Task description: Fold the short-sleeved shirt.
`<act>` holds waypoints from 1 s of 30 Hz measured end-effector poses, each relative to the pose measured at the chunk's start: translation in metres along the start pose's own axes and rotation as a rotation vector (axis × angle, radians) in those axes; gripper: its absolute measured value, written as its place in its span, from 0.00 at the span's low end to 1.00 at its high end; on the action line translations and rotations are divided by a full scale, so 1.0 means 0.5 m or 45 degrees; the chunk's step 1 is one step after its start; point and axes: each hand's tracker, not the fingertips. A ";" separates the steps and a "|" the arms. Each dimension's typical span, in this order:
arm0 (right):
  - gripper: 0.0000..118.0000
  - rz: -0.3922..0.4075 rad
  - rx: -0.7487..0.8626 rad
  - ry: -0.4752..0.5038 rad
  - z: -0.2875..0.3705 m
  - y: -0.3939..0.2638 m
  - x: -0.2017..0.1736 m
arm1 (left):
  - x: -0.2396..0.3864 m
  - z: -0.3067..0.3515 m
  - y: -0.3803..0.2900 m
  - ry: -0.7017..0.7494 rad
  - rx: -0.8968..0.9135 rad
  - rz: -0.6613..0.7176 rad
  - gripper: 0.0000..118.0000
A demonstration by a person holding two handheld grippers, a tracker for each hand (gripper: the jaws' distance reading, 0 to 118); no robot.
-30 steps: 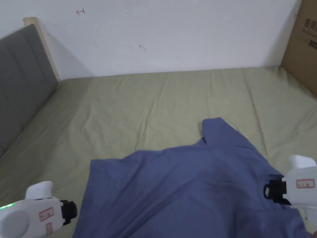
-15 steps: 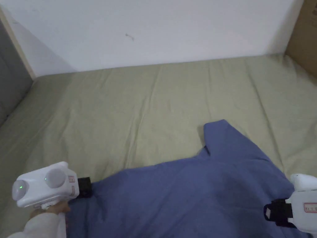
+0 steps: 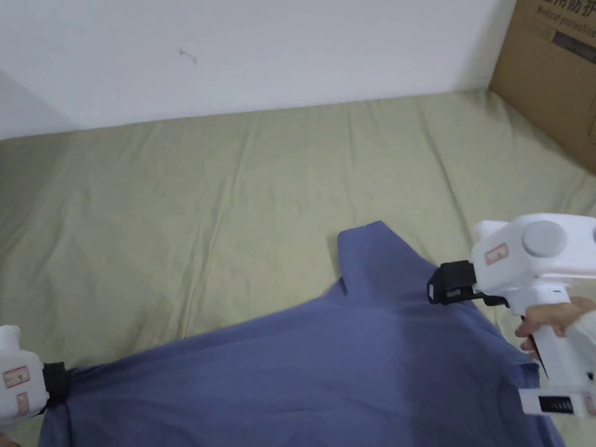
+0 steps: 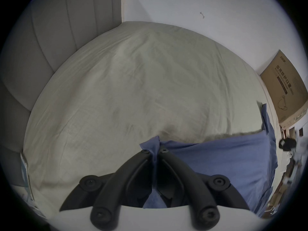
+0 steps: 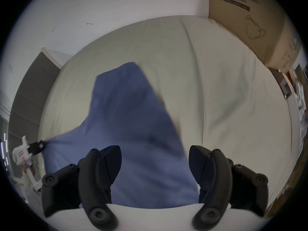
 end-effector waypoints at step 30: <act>0.00 -0.152 0.196 0.084 0.334 0.151 -0.008 | 0.074 0.239 0.156 -0.027 0.291 -0.221 0.02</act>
